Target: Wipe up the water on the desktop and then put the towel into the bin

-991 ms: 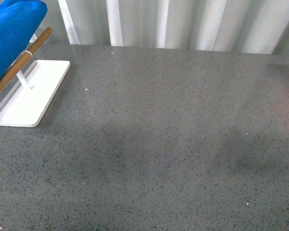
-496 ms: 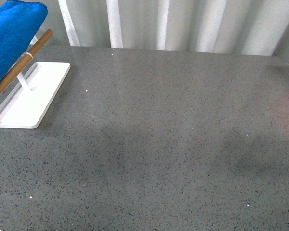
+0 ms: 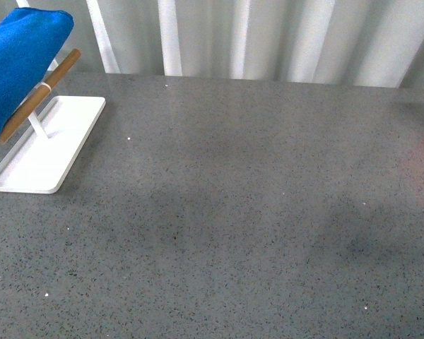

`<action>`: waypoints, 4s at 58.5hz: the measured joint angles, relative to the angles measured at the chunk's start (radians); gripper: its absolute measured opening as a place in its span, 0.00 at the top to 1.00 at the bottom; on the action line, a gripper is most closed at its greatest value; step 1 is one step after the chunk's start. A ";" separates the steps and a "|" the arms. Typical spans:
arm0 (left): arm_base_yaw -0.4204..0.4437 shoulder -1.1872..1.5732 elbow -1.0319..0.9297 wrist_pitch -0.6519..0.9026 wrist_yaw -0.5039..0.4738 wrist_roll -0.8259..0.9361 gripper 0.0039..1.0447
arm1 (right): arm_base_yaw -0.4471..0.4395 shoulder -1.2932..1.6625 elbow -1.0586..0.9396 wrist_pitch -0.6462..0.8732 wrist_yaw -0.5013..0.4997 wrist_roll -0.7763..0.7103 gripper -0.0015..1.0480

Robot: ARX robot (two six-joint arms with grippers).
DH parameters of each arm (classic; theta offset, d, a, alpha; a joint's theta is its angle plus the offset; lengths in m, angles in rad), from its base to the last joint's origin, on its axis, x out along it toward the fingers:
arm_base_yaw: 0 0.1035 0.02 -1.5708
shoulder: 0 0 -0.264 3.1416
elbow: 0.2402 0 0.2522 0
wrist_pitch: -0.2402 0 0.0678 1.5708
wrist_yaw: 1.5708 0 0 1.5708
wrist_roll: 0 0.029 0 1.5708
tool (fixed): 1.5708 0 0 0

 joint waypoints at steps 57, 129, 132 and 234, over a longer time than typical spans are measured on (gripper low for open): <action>0.039 0.846 0.948 -0.545 -0.315 0.245 0.06 | 0.000 0.000 0.000 0.000 0.000 0.000 0.07; 0.074 0.880 0.990 -0.573 -0.298 0.249 0.95 | 0.000 0.000 0.000 0.000 0.000 0.000 0.07; 0.075 0.874 0.999 -0.577 -0.290 0.246 0.95 | 0.000 0.000 0.000 0.000 0.000 0.000 0.07; -0.547 0.376 0.452 0.162 0.094 -0.451 0.95 | -0.170 1.041 0.401 0.369 -0.764 -0.064 0.07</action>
